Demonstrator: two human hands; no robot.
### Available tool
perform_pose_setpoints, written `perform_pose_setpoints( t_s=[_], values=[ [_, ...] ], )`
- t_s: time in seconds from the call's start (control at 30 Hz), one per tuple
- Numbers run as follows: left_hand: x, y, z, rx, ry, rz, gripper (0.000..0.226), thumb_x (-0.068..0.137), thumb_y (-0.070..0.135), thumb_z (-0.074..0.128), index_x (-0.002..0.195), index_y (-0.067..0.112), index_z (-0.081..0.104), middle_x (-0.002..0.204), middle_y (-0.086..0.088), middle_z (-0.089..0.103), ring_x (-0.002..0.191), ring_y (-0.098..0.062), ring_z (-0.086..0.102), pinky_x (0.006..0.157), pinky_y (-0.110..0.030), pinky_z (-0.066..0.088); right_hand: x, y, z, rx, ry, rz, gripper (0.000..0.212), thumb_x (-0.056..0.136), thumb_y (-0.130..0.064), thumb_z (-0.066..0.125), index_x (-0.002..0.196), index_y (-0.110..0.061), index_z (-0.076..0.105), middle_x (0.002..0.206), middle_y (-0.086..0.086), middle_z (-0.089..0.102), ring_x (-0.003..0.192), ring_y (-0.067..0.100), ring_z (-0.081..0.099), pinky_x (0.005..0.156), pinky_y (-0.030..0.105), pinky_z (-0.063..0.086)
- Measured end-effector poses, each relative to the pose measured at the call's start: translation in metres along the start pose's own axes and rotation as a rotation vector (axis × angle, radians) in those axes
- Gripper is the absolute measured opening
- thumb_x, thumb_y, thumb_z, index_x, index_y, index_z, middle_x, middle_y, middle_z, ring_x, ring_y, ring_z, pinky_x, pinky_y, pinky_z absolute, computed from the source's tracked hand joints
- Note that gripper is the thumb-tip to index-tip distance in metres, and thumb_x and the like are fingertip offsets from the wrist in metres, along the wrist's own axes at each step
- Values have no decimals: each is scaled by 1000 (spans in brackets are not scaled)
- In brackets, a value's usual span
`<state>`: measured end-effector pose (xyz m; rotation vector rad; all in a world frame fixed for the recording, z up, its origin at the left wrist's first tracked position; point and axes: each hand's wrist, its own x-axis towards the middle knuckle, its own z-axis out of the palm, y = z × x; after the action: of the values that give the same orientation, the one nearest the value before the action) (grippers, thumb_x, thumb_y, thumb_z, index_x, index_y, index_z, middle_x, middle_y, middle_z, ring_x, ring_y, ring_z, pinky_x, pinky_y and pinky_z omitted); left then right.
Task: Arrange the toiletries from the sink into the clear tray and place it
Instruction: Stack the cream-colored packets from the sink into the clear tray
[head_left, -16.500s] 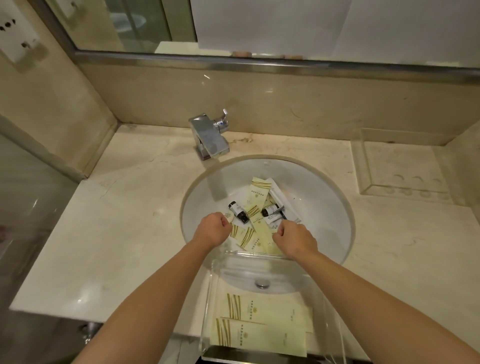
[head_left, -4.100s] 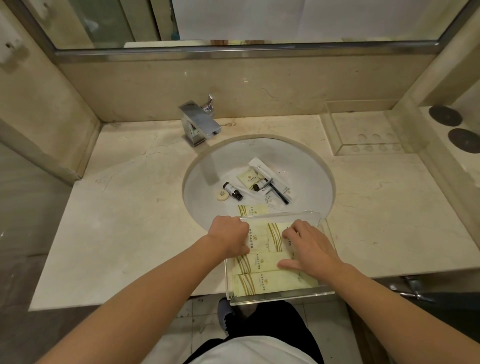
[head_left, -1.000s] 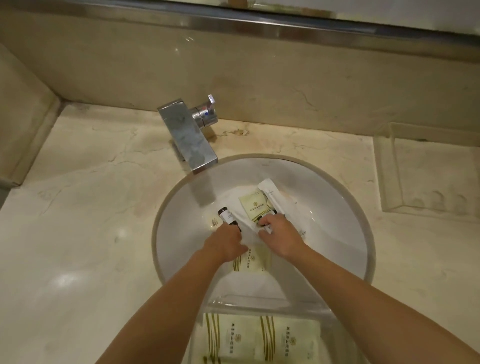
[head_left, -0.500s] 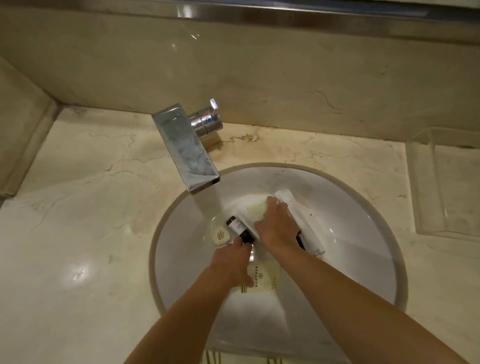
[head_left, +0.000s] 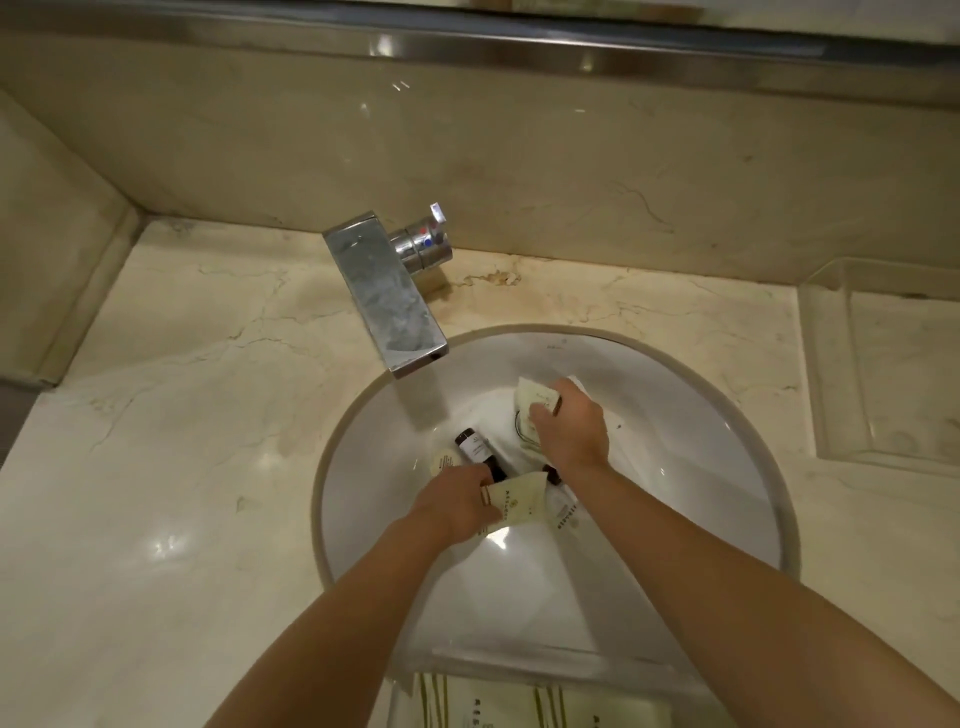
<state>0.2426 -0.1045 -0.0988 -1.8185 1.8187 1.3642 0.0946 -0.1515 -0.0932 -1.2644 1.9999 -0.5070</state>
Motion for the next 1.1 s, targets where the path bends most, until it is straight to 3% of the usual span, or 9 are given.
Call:
perform_pose_setpoints(
  t_s=[0.1, 0.17, 0.33, 0.4, 0.5, 0.6, 0.77, 0.9, 1.1],
  values=[
    [-11, 7, -10, -104, 72, 2, 12, 85, 23, 64, 91, 16, 56, 94, -2, 58, 89, -20, 56, 70, -27, 43, -7, -3, -14, 372, 19, 224, 10, 88, -14, 51, 83, -6, 54, 75, 7, 51, 66, 20, 47, 57, 30, 37],
    [-20, 13, -18, -178, 111, -19, 12, 85, 23, 63, 85, 17, 51, 86, 1, 55, 84, -19, 53, 61, -25, 39, -17, -6, -24, 517, 23, 321, 14, 91, -15, 48, 92, -3, 54, 78, 9, 54, 60, 17, 49, 56, 29, 38],
    [-45, 19, -34, -310, 109, 22, 28, 86, 15, 60, 114, 11, 57, 116, -7, 63, 104, -25, 62, 82, -32, 51, -49, -10, -48, 736, -10, 345, 14, 95, -9, 42, 105, -5, 51, 89, 10, 67, 55, 9, 61, 42, 20, 43],
    [-57, 18, -40, -365, 100, 37, 31, 87, 11, 57, 118, 12, 53, 118, -8, 62, 104, -25, 61, 78, -29, 50, -62, -9, -55, 784, -19, 352, 16, 93, -6, 43, 107, -5, 52, 96, 13, 69, 60, 14, 63, 45, 24, 45],
    [-78, 16, -50, -418, 74, 34, 28, 89, 6, 51, 117, 12, 51, 106, -9, 61, 86, -22, 59, 60, -26, 46, -83, -9, -66, 776, -25, 338, 13, 88, 1, 49, 99, -5, 52, 94, 17, 69, 66, 21, 65, 53, 30, 44],
    [-98, 13, -59, -449, 34, 27, 25, 90, 2, 47, 113, 8, 52, 98, -12, 59, 76, -19, 55, 57, -27, 45, -106, -13, -76, 780, 1, 310, 14, 87, 6, 52, 88, -7, 49, 96, 18, 67, 65, 21, 62, 52, 28, 42],
    [-124, 13, -76, -427, 12, 71, 37, 93, 3, 47, 129, 13, 51, 117, -13, 63, 95, -24, 62, 72, -32, 55, -139, -18, -87, 820, -3, 263, 22, 87, 7, 53, 101, -10, 51, 102, 16, 66, 64, 18, 59, 55, 26, 46],
    [-139, 17, -83, -426, 28, 149, 31, 95, 5, 50, 126, 10, 54, 113, -11, 65, 99, -24, 64, 87, -40, 56, -163, -19, -93, 801, -11, 228, 32, 88, 5, 53, 117, -9, 53, 107, 16, 67, 67, 17, 60, 56, 25, 47],
    [-163, 17, -81, -361, 22, 256, 22, 91, 6, 59, 113, 7, 53, 106, -10, 66, 96, -26, 68, 81, -40, 58, -197, -11, -99, 736, 22, 222, 23, 88, 2, 52, 107, -8, 59, 103, 14, 68, 69, 17, 63, 58, 25, 49]
  ],
)
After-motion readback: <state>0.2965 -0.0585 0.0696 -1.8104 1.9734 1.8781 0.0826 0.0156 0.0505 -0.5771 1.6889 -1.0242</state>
